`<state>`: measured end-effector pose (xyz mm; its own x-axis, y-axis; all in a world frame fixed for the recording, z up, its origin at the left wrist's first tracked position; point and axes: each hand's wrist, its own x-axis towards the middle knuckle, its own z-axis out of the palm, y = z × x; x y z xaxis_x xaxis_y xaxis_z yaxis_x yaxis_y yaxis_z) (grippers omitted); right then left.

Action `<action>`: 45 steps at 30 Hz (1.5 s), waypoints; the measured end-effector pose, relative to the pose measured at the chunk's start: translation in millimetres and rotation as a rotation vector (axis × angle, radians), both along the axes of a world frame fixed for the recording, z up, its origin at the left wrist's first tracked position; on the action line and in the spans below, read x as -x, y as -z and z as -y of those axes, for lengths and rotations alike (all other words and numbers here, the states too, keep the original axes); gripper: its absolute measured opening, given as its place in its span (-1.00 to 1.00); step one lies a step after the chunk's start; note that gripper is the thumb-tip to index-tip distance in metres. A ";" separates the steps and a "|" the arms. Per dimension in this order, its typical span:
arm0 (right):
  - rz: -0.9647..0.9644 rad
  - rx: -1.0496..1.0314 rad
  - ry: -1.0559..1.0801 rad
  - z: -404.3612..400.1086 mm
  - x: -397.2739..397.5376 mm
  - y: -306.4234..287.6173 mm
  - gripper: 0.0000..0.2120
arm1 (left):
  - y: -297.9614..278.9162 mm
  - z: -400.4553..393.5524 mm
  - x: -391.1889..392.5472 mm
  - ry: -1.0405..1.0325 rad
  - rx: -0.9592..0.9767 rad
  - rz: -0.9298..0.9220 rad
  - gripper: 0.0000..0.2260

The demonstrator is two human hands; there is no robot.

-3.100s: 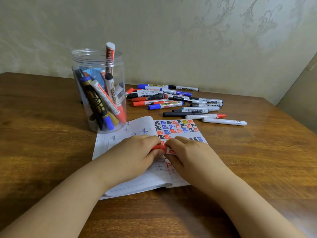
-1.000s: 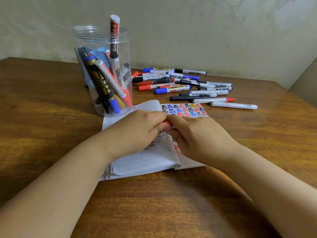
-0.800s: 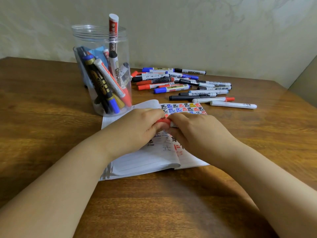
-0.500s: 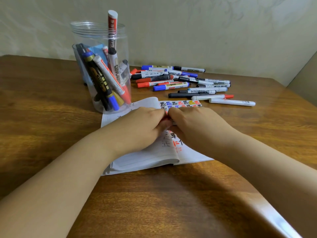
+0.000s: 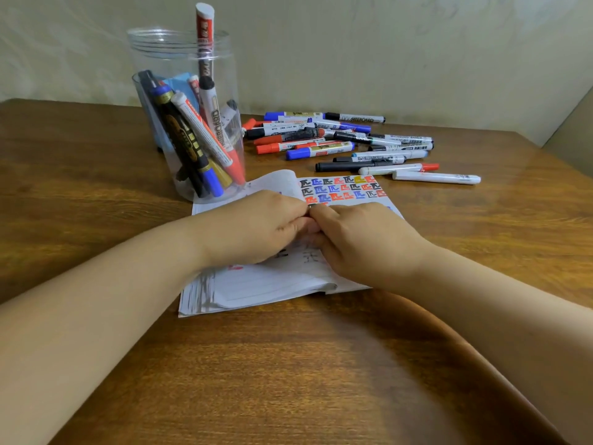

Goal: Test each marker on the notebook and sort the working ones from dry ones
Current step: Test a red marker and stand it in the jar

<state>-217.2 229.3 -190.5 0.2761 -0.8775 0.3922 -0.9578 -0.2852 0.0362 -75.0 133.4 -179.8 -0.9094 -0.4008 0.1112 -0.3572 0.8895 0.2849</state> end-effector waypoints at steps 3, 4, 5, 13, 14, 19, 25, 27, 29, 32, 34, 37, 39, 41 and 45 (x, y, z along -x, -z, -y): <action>0.027 -0.002 -0.021 -0.6 -0.4 0.8 -0.67 | 0.9 -2.0 0.1 0.010 -0.035 -0.014 -0.72; 0.023 0.002 -0.026 -0.5 0.1 2.0 -0.67 | 1.3 -2.2 0.2 0.007 -0.042 -0.016 -0.70; 0.019 0.004 -0.028 0.0 0.3 2.5 -0.67 | 1.1 -2.7 0.4 0.003 -0.047 -0.015 -0.70; 0.173 -0.360 0.093 4.4 7.6 -20.7 -0.74 | -1.5 -1.6 -3.0 -0.007 -0.025 0.019 -0.76; 0.204 -0.397 0.122 4.2 9.0 -28.5 -0.75 | -1.4 -1.9 -3.2 0.005 0.060 0.038 -0.77; 0.283 -0.519 0.233 4.6 15.9 -48.7 -0.76 | -2.0 -3.4 -5.8 0.083 0.207 -0.093 -0.83; 0.070 -0.228 0.187 -5.2 14.5 -43.3 -0.76 | -13.8 -4.3 -3.6 -0.051 -0.121 -0.060 -0.80; -0.076 -0.057 0.140 -6.5 13.2 -30.8 -0.80 | -16.1 -3.8 -3.8 -0.096 -0.193 -0.068 -0.76; -0.145 -0.025 0.092 -5.9 10.8 -19.9 -0.85 | -16.2 -4.9 -1.6 -0.069 -0.139 -0.052 -0.80; -0.160 -0.057 0.058 -1.6 12.0 -14.8 -0.90 | -12.0 -4.8 3.5 -0.024 -0.018 0.000 -0.82; -0.129 -0.122 0.049 1.4 11.5 -14.4 -0.87 | -8.8 -3.2 3.6 -0.034 -0.009 0.025 -0.82; -0.113 -0.152 -0.009 0.2 8.2 -12.1 -0.86 | -7.8 -2.9 -0.2 -0.008 -0.085 0.037 -0.83; -0.057 -0.099 -0.050 -0.8 8.4 -9.0 -0.80 | -10.8 -5.4 -2.8 0.023 -0.157 0.030 -0.80; -0.038 -0.063 -0.076 -1.3 9.1 -6.9 -0.75 | -15.1 -8.5 -4.7 0.043 -0.208 0.011 -0.79; -0.024 -0.023 -0.086 -0.1 7.1 -7.9 -0.71 | -15.8 -6.4 -5.4 0.036 -0.237 -0.018 -0.81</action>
<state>-224.4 229.4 -182.6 0.3596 -0.8589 0.3646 -0.9288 -0.3670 0.0515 -69.5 139.7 -164.0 -0.9225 -0.3845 0.0342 -0.3191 0.8094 0.4930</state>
